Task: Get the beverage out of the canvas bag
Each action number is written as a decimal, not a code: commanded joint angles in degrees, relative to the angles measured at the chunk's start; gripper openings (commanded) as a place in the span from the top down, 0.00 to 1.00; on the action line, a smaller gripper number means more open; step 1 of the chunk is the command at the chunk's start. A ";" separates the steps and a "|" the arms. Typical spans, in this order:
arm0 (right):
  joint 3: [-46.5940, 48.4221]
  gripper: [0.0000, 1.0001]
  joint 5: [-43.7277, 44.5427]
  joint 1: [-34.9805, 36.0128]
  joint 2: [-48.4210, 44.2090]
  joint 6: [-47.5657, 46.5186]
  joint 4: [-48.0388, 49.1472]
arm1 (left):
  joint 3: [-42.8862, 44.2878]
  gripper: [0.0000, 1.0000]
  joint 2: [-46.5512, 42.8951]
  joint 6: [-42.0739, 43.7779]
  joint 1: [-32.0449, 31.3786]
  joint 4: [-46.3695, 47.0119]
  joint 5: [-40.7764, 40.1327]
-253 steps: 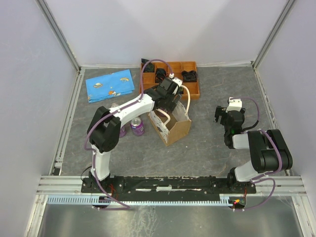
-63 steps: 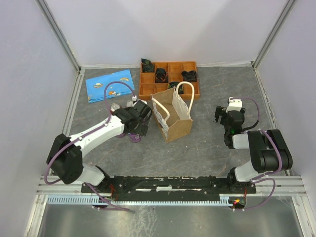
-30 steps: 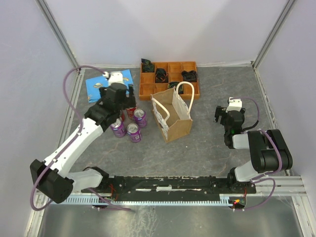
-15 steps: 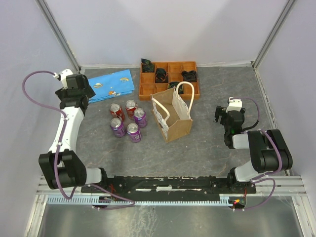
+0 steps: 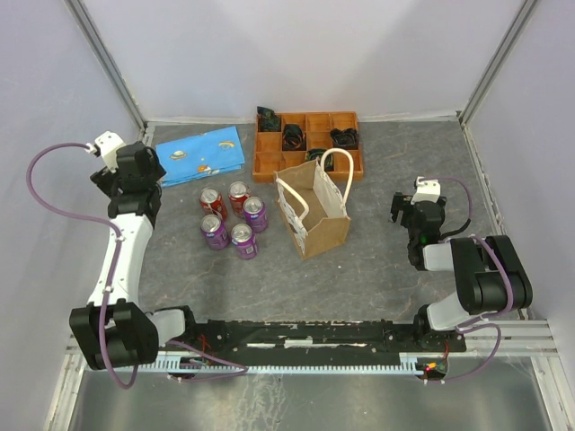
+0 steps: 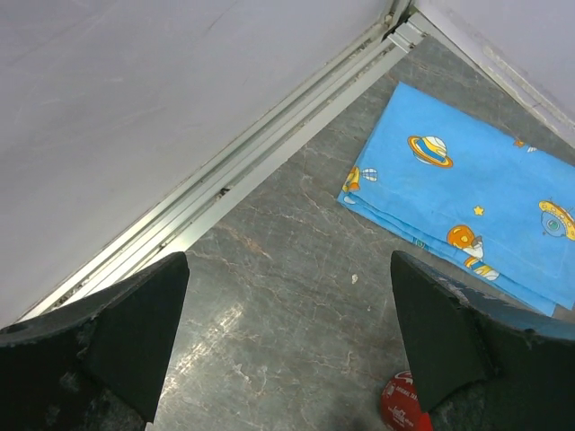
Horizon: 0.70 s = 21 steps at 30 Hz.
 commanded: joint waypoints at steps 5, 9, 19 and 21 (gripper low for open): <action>1.44 0.01 -0.10 -0.21 -0.50 -0.25 1.90 | -2.03 0.01 0.17 -3.41 -0.06 3.41 -4.99; 1.50 0.01 -0.14 -0.24 -0.50 -0.25 1.90 | -1.32 0.01 0.92 -5.08 0.02 0.45 -11.15; 1.45 0.01 -0.10 -0.21 -0.51 -0.30 1.89 | -2.59 0.01 -1.68 -6.32 0.16 0.57 -13.26; 1.50 0.01 -0.10 -0.26 -0.55 -0.25 1.89 | -2.56 0.01 -1.78 -6.33 0.14 0.26 -13.22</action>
